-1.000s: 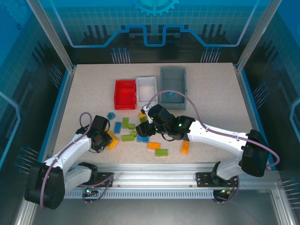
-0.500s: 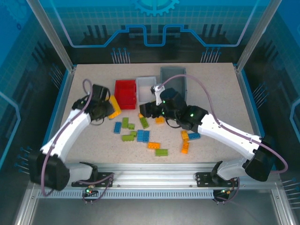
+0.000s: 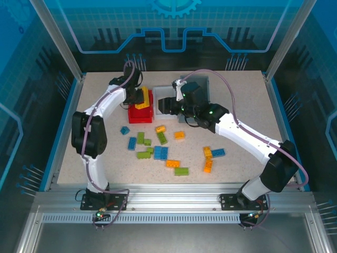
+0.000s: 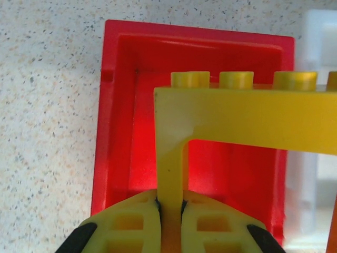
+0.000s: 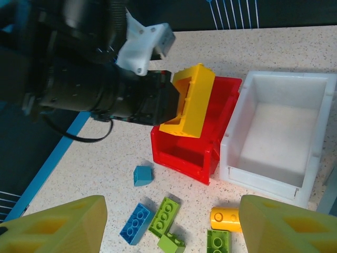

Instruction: Sort the legos into containers by color

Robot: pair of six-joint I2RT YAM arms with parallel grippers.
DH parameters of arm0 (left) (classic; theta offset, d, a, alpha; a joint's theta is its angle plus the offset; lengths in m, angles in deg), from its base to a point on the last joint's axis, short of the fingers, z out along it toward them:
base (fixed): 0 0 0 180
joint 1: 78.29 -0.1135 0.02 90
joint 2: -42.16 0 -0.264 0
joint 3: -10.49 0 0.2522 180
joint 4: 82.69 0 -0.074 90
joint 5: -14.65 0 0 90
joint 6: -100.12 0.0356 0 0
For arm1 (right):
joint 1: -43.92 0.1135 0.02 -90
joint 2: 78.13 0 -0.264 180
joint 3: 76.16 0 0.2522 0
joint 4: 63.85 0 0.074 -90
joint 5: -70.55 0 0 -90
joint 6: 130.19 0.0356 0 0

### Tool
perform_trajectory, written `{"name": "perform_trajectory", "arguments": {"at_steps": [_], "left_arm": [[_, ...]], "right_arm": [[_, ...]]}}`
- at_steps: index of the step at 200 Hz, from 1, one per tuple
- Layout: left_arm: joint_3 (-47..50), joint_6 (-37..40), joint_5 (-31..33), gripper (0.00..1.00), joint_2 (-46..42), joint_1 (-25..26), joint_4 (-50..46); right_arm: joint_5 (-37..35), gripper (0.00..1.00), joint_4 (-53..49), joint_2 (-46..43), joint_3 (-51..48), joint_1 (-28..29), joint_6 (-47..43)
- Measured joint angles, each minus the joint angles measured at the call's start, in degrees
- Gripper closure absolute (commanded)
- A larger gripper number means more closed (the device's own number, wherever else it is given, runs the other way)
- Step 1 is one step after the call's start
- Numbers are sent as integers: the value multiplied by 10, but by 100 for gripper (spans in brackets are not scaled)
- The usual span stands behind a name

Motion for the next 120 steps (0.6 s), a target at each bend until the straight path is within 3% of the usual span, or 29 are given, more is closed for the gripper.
{"name": "perform_trajectory", "arguments": {"at_steps": [72,120], "left_arm": [[-17,19,34,100,35,0,-19],[-17,19,33,73,59,0,-27]], "right_arm": [[6,32,0,0,-9,-1,9],[3,31,-9,0,-25,-1,17]]}}
